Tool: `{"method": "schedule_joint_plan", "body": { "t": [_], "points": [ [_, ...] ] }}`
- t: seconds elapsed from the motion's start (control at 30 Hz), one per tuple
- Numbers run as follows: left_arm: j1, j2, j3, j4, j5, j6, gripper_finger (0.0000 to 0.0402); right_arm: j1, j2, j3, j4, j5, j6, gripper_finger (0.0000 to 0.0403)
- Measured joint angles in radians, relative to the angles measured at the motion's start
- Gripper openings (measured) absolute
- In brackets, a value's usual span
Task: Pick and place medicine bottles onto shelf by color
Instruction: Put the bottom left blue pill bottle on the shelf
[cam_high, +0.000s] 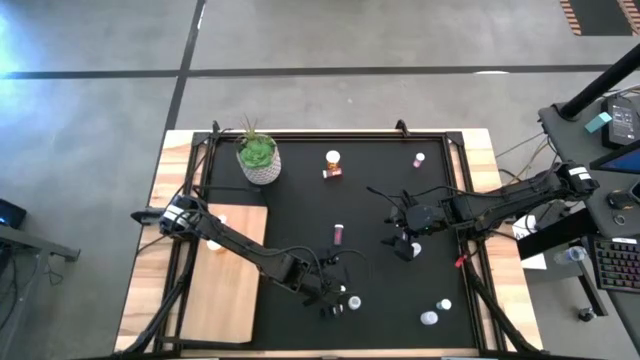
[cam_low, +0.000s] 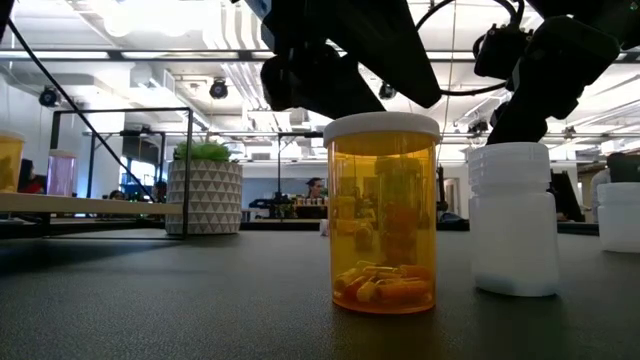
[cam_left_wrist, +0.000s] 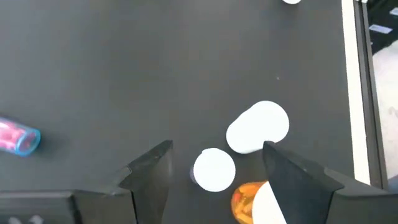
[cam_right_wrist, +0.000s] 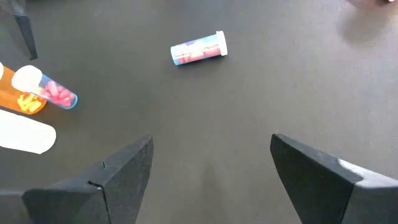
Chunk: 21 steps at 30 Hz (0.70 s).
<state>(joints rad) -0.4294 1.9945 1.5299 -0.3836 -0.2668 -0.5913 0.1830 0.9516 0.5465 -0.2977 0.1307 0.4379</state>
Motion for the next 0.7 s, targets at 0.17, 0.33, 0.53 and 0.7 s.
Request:
{"method": "schedule_joint_plan", "body": {
  "t": [0.17,0.33,0.53,0.7],
  "points": [
    [-0.002,0.000,0.000,-0.001,0.000,-0.014,0.0231,0.000,0.000,0.000,0.000,0.000,0.000,0.0315],
    [-0.003,0.000,0.000,0.000,0.000,-0.032,0.0231,0.000,0.000,0.000,0.000,0.000,0.000,0.0315],
    [-0.004,0.000,0.000,-0.002,-0.005,-0.090,0.0231,0.000,0.000,0.000,0.000,0.000,0.000,0.0315],
    [-0.006,0.000,0.000,-0.014,-0.015,-0.151,0.0231,0.000,0.000,0.000,0.000,0.000,0.000,0.0315]
  ]
}}
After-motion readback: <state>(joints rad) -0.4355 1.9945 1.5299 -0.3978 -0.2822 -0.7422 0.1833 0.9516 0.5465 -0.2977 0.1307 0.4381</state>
